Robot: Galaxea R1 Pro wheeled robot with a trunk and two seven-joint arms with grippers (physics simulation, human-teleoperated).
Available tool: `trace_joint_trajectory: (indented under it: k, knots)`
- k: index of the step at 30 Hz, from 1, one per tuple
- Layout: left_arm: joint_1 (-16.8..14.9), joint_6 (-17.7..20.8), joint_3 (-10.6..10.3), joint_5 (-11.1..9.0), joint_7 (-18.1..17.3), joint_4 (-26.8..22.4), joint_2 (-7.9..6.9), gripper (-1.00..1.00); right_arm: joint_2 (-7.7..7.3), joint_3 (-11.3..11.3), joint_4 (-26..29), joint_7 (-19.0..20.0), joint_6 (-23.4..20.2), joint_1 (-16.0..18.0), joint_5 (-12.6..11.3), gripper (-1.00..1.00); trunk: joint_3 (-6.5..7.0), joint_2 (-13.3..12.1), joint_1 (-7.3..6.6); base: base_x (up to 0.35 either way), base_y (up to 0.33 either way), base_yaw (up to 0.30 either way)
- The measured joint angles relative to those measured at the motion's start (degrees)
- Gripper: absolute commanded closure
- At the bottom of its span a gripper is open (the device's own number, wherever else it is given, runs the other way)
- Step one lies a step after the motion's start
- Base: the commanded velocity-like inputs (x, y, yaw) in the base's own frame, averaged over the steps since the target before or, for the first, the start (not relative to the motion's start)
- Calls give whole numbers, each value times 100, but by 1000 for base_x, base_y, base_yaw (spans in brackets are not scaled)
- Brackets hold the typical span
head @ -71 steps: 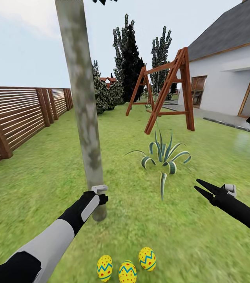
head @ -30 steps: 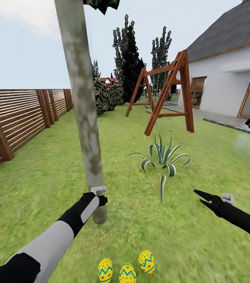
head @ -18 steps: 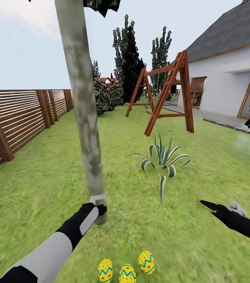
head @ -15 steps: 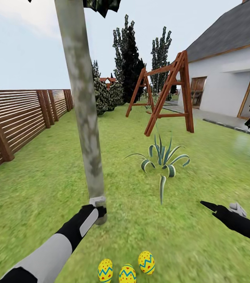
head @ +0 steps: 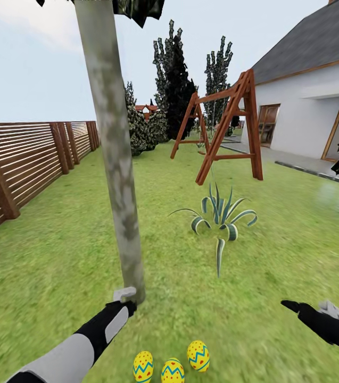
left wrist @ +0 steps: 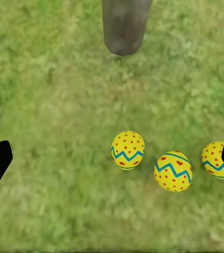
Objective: Take the three Easter eggs out of the wicker basket on the lawn in the garden, then place them on the lawn next to a single tree (choose any tree) so that all three eggs are next to the same tree and none are left in the basket.
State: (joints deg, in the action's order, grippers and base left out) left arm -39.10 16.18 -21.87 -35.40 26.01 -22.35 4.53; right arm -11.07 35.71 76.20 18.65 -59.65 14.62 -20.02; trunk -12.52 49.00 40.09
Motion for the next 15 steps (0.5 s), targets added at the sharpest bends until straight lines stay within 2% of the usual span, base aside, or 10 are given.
trace_joint_trajectory:
  k: [1, 4, 11, 13, 14, 15]
  knots:
    - [118, -72, 1, -4, 0, 27, 0, -100, 9, -5, -146, -204, 122, -58, 12, -100, 17, -40, -22, 0, 0, 0]
    - [503, -329, -1, -9, -2, 60, -1, -100, 28, -28, -571, -485, 380, -226, 8, -100, 71, -160, -88, 0, 0, 0]
    - [1101, -796, -2, -8, -17, 84, -19, -100, 113, -56, -1020, -595, 1023, -665, 17, -100, 197, -442, -242, 0, 0, 0]
    - [1270, -931, -17, -5, -19, 119, -22, -100, 122, -70, -1244, -602, 1119, -732, 86, -100, 234, -522, -286, 0, 0, 0]
    - [1404, -1084, -67, -13, -19, 231, -24, -100, 131, -75, -1553, -605, 1269, -772, 281, -100, 250, -562, -308, 0, 0, 0]
    - [1439, -1132, -84, -7, -20, 280, -24, -100, 135, -76, -1655, -604, 1333, -778, 305, -100, 270, -602, -330, 0, 0, 0]
